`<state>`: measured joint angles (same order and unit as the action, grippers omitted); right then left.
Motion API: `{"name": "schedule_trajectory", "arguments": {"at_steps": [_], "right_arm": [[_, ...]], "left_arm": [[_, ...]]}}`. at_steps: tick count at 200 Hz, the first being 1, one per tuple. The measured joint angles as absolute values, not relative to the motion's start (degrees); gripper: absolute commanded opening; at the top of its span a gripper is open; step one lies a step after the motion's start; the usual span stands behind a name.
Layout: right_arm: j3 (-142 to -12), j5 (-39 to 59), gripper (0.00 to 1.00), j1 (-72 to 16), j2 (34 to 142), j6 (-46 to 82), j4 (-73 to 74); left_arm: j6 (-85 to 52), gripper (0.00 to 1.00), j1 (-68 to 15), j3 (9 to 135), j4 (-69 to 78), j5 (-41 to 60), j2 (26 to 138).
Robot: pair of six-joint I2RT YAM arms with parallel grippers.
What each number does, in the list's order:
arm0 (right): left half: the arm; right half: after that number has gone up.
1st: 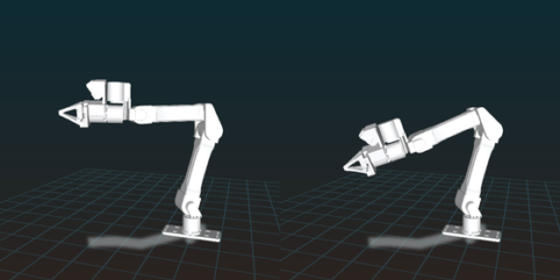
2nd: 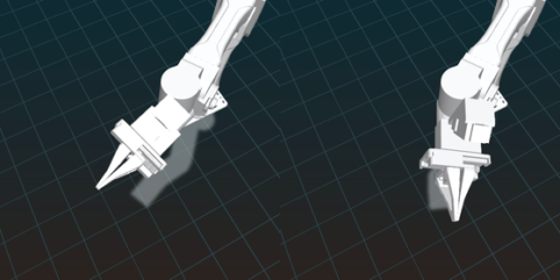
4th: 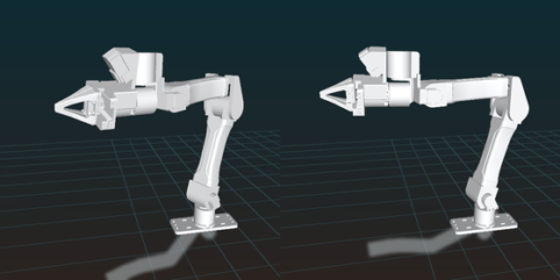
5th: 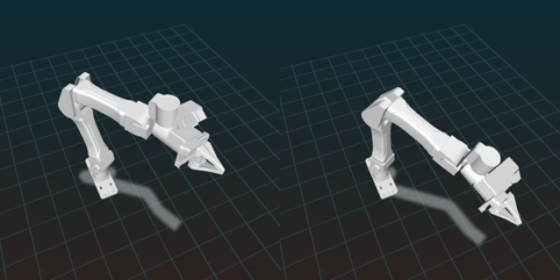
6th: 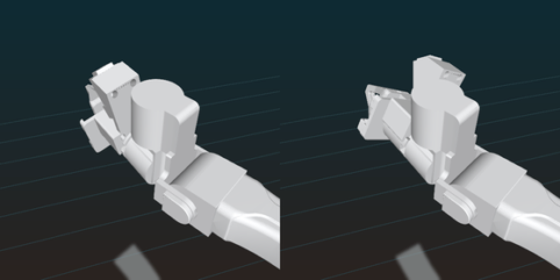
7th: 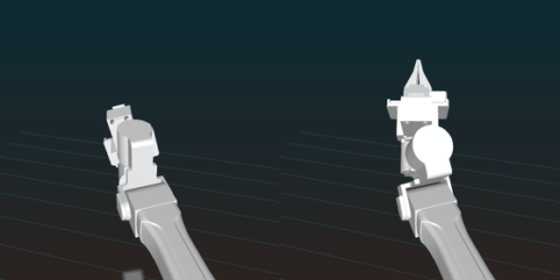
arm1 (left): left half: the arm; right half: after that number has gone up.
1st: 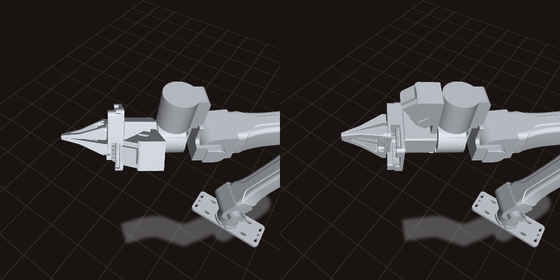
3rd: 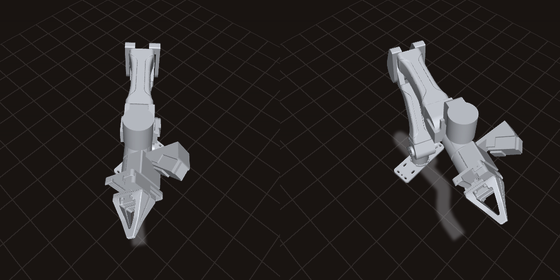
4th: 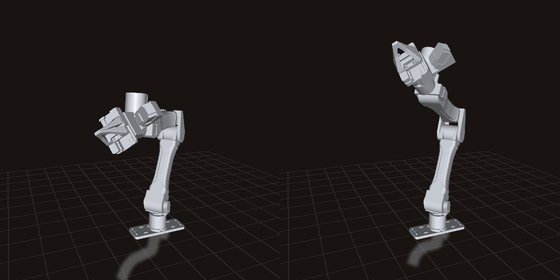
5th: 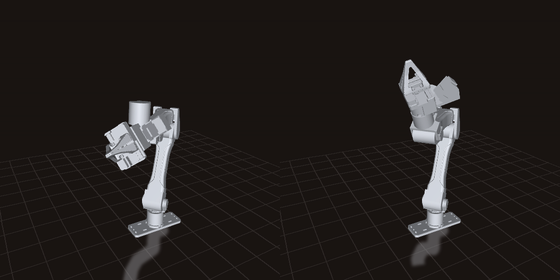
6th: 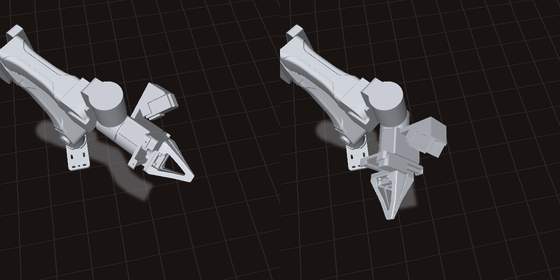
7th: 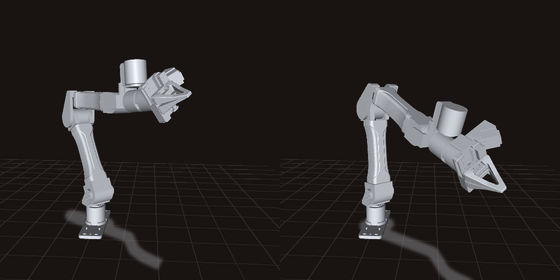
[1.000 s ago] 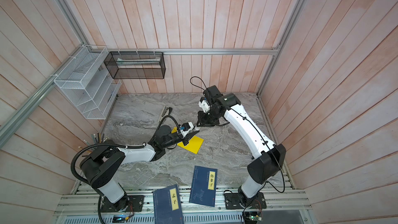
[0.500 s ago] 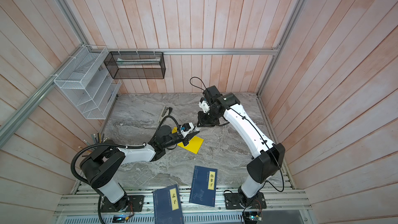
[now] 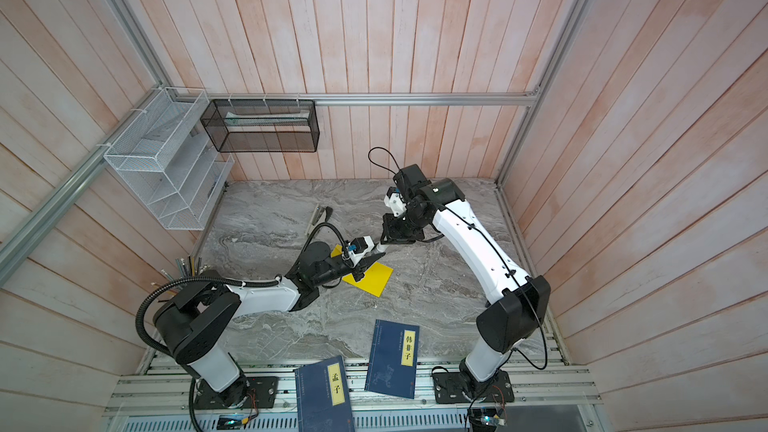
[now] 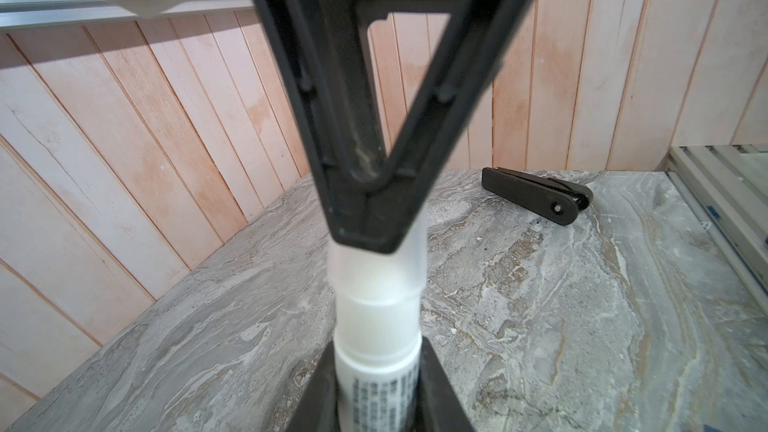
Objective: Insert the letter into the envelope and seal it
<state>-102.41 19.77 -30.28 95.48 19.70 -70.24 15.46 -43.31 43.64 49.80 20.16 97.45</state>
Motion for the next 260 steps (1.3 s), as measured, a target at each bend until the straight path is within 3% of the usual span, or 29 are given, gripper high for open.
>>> {"name": "schedule_trajectory", "arguments": {"at_steps": [112,260], "right_arm": [[-101.38,20.21,0.3,-30.37,96.2,19.27,-69.91],[-103.02,13.76,0.29,-34.04,99.37,20.21,-70.78]], "left_arm": [[15.53,0.0,-43.31,43.64,49.04,20.51,97.38],[15.4,0.0,-43.31,43.59,46.28,19.86,96.73]]}}
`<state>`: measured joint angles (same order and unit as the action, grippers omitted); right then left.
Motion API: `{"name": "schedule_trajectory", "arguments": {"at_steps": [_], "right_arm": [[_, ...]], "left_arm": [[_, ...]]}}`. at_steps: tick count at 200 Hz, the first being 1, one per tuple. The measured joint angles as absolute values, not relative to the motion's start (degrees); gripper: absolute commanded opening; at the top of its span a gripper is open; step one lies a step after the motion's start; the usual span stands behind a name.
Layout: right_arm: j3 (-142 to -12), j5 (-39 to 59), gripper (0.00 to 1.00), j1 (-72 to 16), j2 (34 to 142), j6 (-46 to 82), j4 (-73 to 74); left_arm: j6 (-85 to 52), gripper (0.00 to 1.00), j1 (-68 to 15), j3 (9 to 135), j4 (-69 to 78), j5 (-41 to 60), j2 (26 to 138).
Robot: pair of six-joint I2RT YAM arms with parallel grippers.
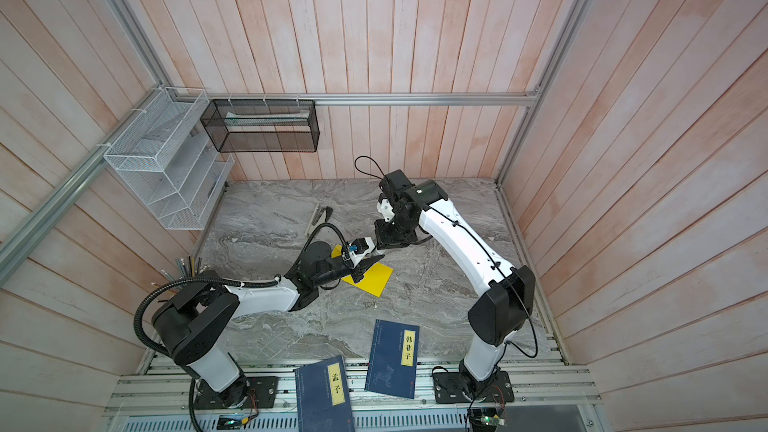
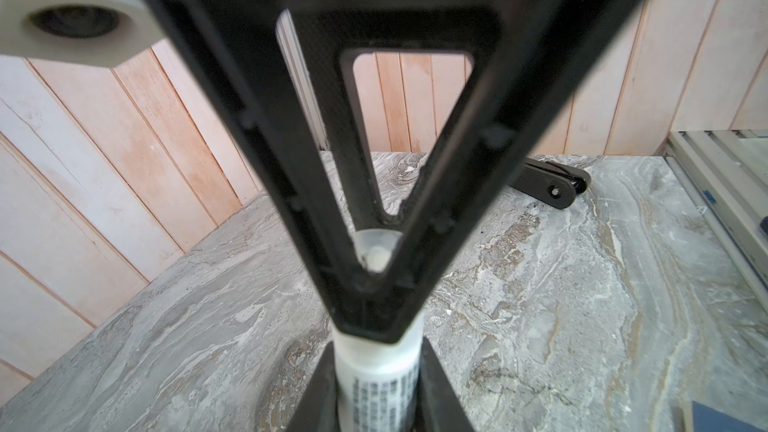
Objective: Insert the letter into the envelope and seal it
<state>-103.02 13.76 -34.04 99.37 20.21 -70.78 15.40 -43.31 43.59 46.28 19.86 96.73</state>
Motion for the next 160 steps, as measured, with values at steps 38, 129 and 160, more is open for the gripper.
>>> {"name": "schedule_trajectory", "arguments": {"at_steps": [38,129,160], "right_arm": [[-101.14,14.04,0.28,-34.11,98.98,21.04,-68.69],[-100.84,15.94,0.39,-35.07,98.78,21.45,-67.11],[-103.0,15.31,0.48,-35.07,98.78,21.45,-68.55]], "left_arm": [[13.91,0.0,-43.29,43.09,45.52,19.4,96.29],[13.41,0.0,-43.33,42.5,45.01,19.38,91.98],[13.93,0.0,-43.24,42.5,46.81,19.18,91.7]]}}
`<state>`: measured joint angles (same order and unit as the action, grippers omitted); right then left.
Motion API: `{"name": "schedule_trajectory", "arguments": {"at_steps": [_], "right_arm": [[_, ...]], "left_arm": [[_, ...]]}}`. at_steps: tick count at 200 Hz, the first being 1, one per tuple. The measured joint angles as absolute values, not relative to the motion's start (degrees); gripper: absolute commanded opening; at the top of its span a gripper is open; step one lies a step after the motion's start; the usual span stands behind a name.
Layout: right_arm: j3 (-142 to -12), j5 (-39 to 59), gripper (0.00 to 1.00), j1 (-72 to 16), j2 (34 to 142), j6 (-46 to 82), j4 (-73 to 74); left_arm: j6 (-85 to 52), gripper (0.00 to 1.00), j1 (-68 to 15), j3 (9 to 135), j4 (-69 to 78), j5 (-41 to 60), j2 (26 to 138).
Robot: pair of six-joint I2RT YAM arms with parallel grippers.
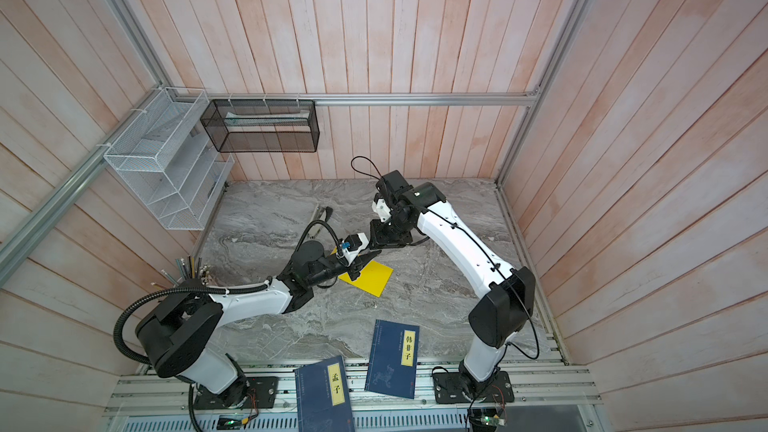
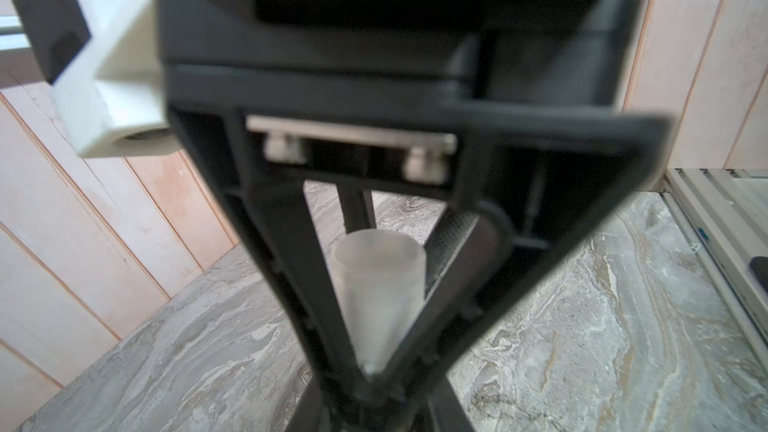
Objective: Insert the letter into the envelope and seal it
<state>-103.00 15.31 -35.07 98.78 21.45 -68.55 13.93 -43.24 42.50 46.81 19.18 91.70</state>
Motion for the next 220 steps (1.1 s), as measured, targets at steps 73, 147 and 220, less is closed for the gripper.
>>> {"name": "schedule_trajectory", "arguments": {"at_steps": [73,147,220], "right_arm": [[-113.89,13.3,0.62,-34.5,99.44,21.52,-70.61],[-119.81,10.04,0.62,-30.76,97.25,22.55,-68.03],[-86.98,8.45,0.61,-23.83,77.87,24.4,-45.19]], "left_arm": [[14.0,0.0,-43.97,42.52,48.34,20.32,91.68],[13.96,0.0,-44.05,42.83,42.41,18.98,88.42],[13.5,0.0,-44.05,43.4,32.75,12.69,79.07]]}}
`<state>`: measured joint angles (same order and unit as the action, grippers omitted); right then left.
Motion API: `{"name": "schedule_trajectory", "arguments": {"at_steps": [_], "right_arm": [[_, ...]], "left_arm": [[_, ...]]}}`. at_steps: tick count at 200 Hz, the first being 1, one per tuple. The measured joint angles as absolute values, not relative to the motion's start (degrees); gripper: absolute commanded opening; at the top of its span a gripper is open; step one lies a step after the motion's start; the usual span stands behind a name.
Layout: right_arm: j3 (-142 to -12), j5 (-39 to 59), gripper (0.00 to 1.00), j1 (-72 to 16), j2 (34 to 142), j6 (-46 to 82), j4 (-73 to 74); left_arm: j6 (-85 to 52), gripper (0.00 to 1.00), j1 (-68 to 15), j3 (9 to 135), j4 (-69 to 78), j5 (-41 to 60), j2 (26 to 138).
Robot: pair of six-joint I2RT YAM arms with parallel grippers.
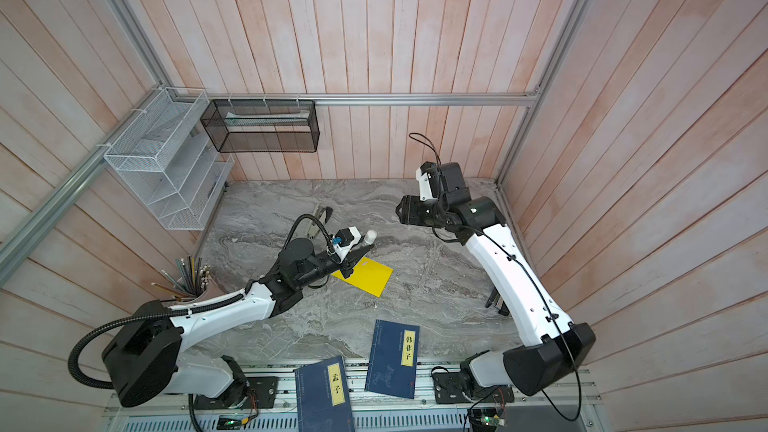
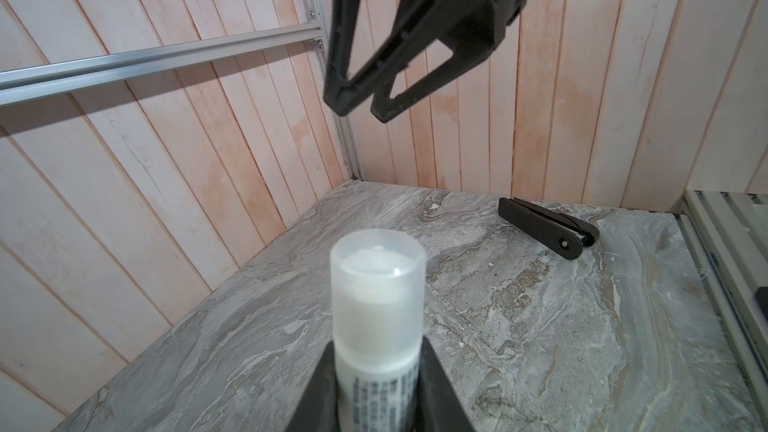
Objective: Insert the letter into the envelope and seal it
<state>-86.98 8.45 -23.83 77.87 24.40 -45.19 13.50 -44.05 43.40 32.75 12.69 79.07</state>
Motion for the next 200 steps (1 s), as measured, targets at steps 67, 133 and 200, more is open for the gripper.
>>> {"name": "schedule_trajectory", "arguments": {"at_steps": [67,133,200], "right_arm": [[-57.84,8.47,0.59,-21.87,64.25,25.3,-17.98],[-41.52,6.5,0.59,-21.8,58.02,23.94,0.91],[-39.05,4.49,0.59,-21.58,57.25,22.72,6.11]], "left_arm": [[9.89,0.0,-44.05,43.53,19.77,3.9,69.87],[3.27,0.0,-44.05,47.0,3.6,-4.69,64.71],[-3.7,0.0,-43.97,47.86,-9.61,-11.14,59.99]]}}
